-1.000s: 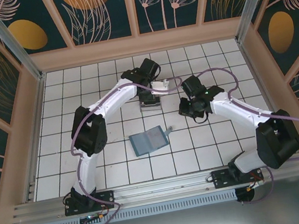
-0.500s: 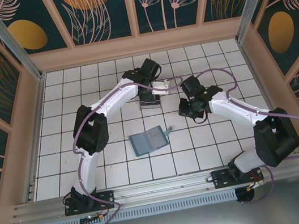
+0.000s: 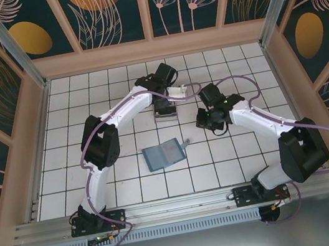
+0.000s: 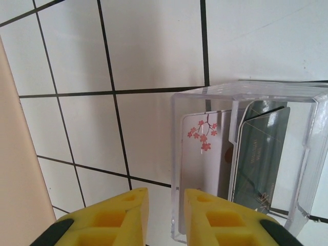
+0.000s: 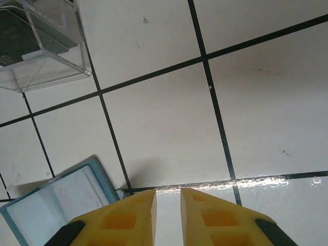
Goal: Take the credit cards out of the card holder
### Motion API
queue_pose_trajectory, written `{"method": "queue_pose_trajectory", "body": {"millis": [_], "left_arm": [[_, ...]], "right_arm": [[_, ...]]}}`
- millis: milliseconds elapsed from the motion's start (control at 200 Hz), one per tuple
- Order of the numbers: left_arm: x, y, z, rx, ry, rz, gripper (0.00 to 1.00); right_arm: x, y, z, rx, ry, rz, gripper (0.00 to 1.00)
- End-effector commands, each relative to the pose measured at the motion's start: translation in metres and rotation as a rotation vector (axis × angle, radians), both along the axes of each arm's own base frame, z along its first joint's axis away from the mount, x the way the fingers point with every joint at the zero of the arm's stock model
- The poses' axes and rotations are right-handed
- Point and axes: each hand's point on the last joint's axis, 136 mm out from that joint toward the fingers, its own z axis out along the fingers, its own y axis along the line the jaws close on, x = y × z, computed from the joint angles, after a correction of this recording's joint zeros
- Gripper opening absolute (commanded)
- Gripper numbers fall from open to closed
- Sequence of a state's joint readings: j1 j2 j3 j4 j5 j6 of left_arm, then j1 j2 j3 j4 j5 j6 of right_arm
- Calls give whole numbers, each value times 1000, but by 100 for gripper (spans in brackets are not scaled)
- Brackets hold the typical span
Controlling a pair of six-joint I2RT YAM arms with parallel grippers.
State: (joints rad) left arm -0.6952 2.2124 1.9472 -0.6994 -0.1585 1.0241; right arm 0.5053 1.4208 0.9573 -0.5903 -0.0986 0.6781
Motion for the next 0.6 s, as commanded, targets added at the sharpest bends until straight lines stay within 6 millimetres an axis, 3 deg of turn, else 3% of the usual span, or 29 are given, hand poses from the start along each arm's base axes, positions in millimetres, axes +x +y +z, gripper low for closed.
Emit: {"method": "queue_pose_trajectory", "body": {"millis": [0, 245, 445, 596], "left_arm": [[6, -8, 16, -65, -21, 27, 27], [10, -9, 61, -327, -82, 254, 26], [-3, 6, 100, -603, -129, 454, 28], [-20, 20, 111, -734, -77, 595, 34]], "right_arm": [[0, 1, -2, 10, -6, 12, 21], [-1, 32, -8, 107, -5, 127, 23], [-6, 61, -27, 108, 36, 219, 27], [-14, 72, -46, 77, 78, 256, 26]]}}
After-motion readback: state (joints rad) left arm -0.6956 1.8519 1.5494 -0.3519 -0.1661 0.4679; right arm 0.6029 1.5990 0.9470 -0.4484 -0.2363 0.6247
